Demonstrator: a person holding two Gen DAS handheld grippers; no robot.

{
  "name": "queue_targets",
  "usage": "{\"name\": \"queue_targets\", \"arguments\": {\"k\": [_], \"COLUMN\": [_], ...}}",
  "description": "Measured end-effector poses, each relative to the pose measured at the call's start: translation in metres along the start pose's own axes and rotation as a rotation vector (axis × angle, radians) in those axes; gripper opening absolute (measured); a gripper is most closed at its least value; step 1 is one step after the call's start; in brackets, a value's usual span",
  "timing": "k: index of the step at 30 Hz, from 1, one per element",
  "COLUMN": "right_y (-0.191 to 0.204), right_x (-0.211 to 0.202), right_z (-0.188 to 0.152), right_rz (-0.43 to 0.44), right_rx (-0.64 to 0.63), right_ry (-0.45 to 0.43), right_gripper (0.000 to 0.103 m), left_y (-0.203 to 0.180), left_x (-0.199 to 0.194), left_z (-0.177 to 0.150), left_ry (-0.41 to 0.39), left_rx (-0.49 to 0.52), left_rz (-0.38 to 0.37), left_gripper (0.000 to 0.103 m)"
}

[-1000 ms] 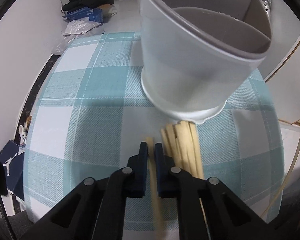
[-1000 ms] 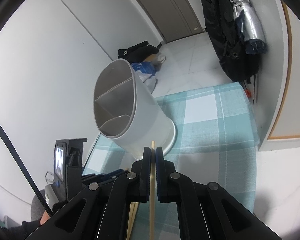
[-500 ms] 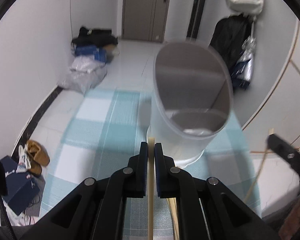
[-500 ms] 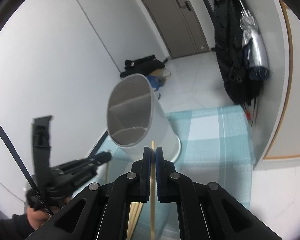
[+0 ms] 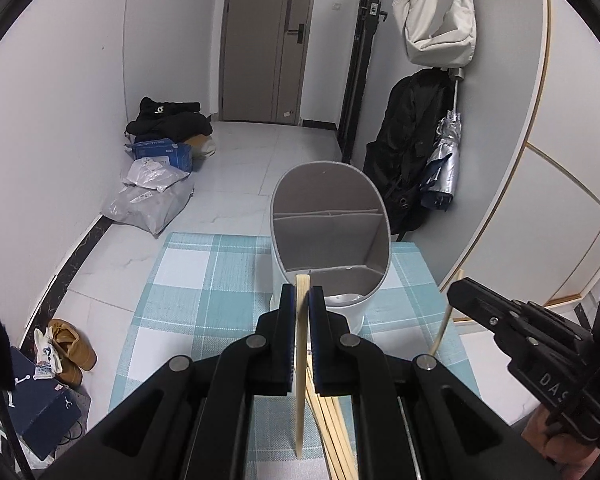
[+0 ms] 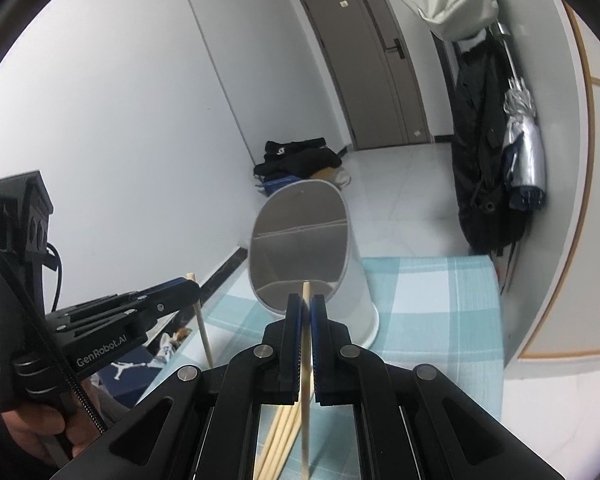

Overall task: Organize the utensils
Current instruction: 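Lift the chopstick with the right gripper and carry it over the holder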

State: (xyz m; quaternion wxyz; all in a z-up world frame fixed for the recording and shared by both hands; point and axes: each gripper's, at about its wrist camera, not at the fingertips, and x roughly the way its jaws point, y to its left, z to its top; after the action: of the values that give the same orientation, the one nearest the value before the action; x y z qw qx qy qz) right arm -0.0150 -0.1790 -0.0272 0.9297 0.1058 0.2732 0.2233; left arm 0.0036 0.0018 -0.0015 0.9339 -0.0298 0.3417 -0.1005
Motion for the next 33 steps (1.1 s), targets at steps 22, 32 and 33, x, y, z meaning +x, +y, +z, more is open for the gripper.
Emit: {"name": "queue_targets", "arguments": {"k": [22, 32, 33], "right_y": [0.018, 0.030, 0.029], "right_x": [-0.033, -0.020, -0.014], "right_z": [0.087, 0.169, 0.175], "right_rz": [0.062, 0.079, 0.076], "right_rx": [-0.085, -0.203, -0.212], "right_ry": [-0.160, -0.242, -0.249], "right_gripper": [0.003, 0.003, 0.003], "left_y": [-0.006, -0.001, 0.001], "left_x": [-0.045, -0.031, -0.028], "left_z": [0.090, 0.154, 0.157], "left_ry": [-0.065, -0.159, -0.167], "left_rx": [-0.004, -0.005, -0.007], "left_rz": [-0.138, -0.162, -0.163], "left_gripper": [0.003, 0.003, 0.003]}}
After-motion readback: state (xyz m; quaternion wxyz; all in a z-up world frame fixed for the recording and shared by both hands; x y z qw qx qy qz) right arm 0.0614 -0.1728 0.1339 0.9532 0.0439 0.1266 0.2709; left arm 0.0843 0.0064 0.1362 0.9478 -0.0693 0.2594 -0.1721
